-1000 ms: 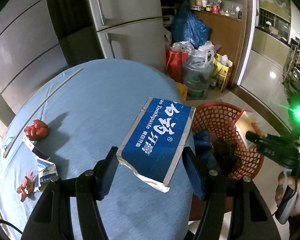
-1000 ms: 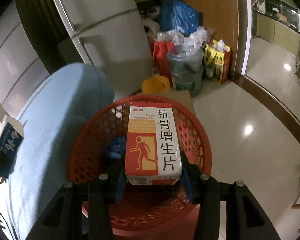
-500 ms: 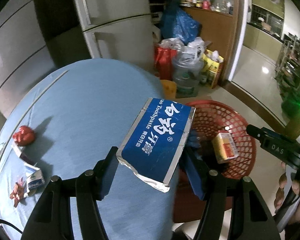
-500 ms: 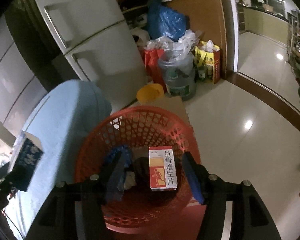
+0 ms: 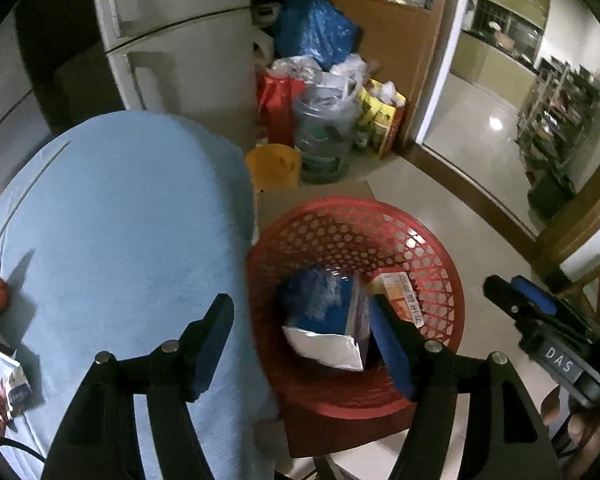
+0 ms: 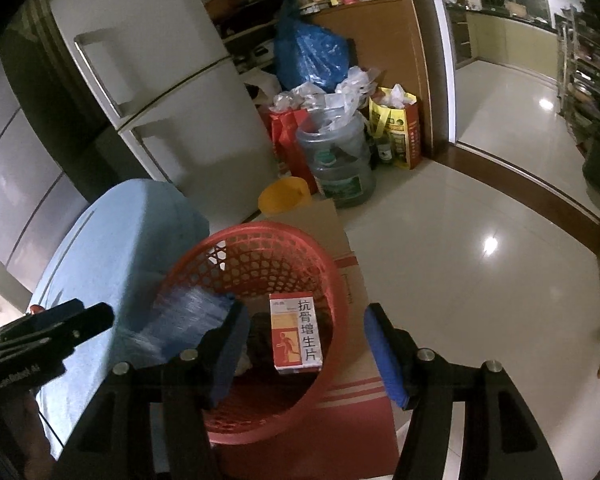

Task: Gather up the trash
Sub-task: 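Open the left tool to drop the toothpaste box into the basket, then move both open tools back to the items on the table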

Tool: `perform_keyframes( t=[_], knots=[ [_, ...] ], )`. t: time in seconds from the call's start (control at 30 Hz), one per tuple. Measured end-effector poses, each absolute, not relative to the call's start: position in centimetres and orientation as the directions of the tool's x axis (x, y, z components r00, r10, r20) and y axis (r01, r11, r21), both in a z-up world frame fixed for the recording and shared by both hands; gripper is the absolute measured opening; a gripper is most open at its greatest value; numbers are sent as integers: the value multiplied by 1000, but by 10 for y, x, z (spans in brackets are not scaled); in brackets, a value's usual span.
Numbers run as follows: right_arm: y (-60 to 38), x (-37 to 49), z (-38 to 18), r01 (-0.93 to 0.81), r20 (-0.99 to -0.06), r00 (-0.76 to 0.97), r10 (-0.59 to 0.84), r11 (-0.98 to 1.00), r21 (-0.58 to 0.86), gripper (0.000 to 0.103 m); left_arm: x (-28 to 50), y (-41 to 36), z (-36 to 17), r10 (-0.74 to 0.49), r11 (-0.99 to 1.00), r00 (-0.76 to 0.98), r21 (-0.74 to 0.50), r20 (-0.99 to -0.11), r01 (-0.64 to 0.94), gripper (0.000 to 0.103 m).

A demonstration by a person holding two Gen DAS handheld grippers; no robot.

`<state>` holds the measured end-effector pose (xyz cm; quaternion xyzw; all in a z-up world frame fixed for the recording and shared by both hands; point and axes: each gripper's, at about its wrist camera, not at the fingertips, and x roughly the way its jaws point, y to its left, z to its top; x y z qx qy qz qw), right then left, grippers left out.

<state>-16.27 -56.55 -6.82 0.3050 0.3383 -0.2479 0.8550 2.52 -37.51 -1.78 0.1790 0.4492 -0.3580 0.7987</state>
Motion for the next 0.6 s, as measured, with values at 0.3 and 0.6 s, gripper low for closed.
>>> perform_keyframes(
  t=[0.3,0.6],
  knots=[
    [-537,-144,-63,568,-719,675,-166,738,363,64,45,-275,2,-388,807,442,-67,-809,587,75],
    [-474,-104,-50,440,-714,696,-75,830,341,64,58,-162,-6,-281,918,512,-73,-812,389,75]
  ],
)
